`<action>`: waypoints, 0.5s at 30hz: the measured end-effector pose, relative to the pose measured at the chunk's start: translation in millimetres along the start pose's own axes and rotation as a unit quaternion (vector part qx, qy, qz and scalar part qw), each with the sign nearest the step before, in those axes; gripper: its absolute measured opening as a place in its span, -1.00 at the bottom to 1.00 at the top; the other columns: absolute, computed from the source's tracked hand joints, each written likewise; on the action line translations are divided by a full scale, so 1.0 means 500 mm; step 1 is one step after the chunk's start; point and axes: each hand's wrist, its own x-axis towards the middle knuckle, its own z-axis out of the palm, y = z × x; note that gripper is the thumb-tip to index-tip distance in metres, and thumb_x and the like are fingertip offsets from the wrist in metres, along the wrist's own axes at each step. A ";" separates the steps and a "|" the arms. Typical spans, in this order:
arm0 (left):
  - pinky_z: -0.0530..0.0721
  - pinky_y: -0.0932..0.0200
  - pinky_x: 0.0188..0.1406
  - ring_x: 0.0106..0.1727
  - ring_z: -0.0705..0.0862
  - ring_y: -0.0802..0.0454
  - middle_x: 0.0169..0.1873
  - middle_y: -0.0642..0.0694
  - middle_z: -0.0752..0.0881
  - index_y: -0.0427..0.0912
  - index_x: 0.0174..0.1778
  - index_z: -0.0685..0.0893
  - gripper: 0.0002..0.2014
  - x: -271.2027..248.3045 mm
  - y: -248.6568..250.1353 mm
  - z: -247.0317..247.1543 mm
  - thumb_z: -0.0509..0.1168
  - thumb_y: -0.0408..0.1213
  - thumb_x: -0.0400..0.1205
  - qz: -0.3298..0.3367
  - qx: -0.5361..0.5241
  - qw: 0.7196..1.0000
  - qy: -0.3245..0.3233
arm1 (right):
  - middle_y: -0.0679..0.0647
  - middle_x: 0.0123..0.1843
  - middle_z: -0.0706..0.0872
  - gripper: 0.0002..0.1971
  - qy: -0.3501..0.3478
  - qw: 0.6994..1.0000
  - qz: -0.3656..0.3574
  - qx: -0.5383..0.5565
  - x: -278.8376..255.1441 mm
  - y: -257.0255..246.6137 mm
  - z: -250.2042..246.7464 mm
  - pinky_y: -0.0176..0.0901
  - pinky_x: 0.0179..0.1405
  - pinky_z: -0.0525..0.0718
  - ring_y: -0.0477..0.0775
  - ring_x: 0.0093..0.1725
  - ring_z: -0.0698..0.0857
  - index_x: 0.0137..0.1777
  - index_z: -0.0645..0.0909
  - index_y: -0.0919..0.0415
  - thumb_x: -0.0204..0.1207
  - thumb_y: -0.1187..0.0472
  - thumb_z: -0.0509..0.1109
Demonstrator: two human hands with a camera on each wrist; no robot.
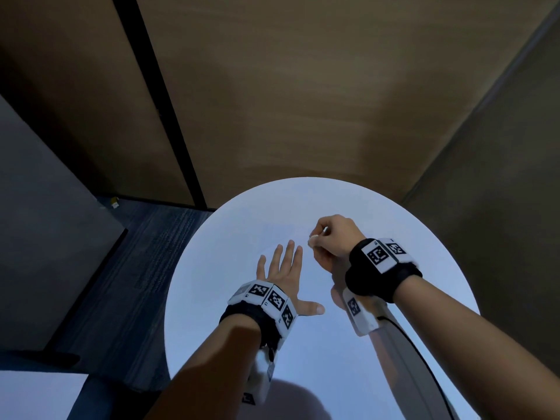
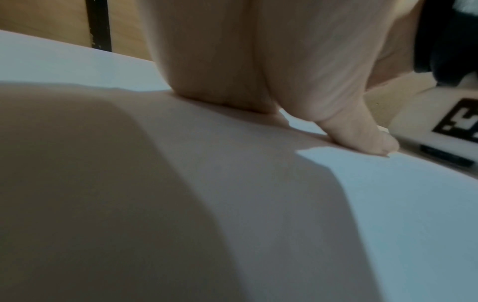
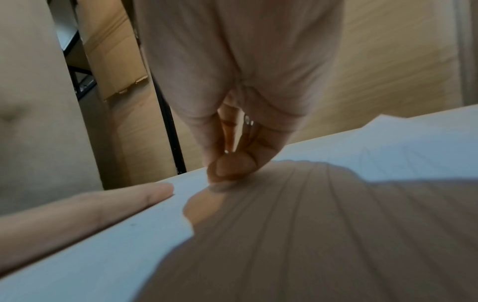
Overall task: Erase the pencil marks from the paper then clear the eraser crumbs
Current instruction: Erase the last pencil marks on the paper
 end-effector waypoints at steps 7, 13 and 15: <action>-0.45 -0.20 0.50 0.59 -0.51 -0.06 0.56 -0.04 -0.53 -0.10 0.59 -0.49 0.15 0.001 -0.002 0.003 0.21 0.39 0.48 0.004 -0.002 1.000 0.005 | 0.05 -0.19 0.65 -0.96 -0.047 0.999 0.015 -0.013 0.001 -0.005 -0.004 -0.23 -0.17 0.51 0.03 -0.13 0.61 -0.17 0.63 0.19 0.49 0.26 0.43; -0.45 -0.20 0.50 0.59 -0.50 -0.05 0.56 -0.04 -0.53 -0.10 0.59 -0.48 0.16 0.004 -0.003 0.004 0.21 0.40 0.47 0.003 -0.005 1.000 0.006 | 0.08 -0.13 0.66 -0.93 -0.042 0.999 0.010 -0.017 0.004 -0.007 -0.003 -0.23 -0.21 0.50 0.06 -0.10 0.60 -0.19 0.58 0.19 0.51 0.27 0.40; -0.45 -0.20 0.50 0.59 -0.50 -0.05 0.57 -0.04 -0.52 -0.10 0.59 -0.48 0.16 0.003 -0.004 0.005 0.21 0.41 0.47 0.004 -0.005 1.000 0.006 | 0.09 -0.13 0.68 -0.92 -0.080 0.996 0.013 -0.022 0.002 -0.007 -0.006 -0.20 -0.14 0.53 0.07 -0.09 0.62 -0.21 0.59 0.20 0.48 0.26 0.43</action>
